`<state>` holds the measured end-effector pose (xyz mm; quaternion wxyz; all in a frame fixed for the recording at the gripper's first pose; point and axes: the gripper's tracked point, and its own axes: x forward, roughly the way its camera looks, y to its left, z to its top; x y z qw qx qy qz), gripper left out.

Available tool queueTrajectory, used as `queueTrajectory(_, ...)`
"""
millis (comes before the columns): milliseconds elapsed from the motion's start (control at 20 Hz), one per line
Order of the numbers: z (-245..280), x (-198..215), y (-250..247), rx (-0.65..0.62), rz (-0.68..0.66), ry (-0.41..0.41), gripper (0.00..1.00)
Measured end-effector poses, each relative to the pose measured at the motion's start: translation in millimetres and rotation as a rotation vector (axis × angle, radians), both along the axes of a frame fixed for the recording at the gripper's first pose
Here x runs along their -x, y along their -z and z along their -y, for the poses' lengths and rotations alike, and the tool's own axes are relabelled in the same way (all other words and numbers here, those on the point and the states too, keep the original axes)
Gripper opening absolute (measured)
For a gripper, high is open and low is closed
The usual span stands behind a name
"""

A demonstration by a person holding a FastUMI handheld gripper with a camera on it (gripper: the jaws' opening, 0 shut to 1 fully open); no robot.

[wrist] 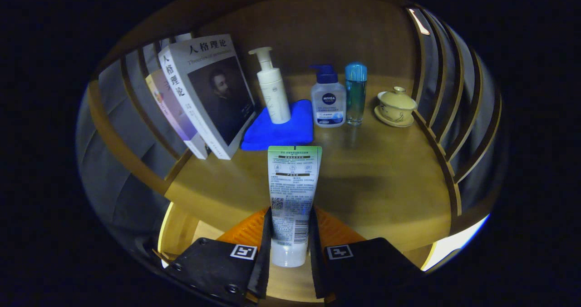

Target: Pull open the drawer, take out the items inside it, and place them on the countertop above the cabinet.

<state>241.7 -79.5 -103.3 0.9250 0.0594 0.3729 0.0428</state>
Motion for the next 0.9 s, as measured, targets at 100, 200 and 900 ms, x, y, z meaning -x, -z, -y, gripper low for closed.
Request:
queueTrajectory(100, -2.3, -8.8, 1.6, -0.059, -0.013, 0.043, 0.42)
queueTrajectory(200, -1.9, -16.5, 4.1, -0.112, -0.036, 0.074, 0.41)
queueTrajectory(900, -20.3, -30.2, 7.1, -0.129, -0.013, 0.104, 0.74)
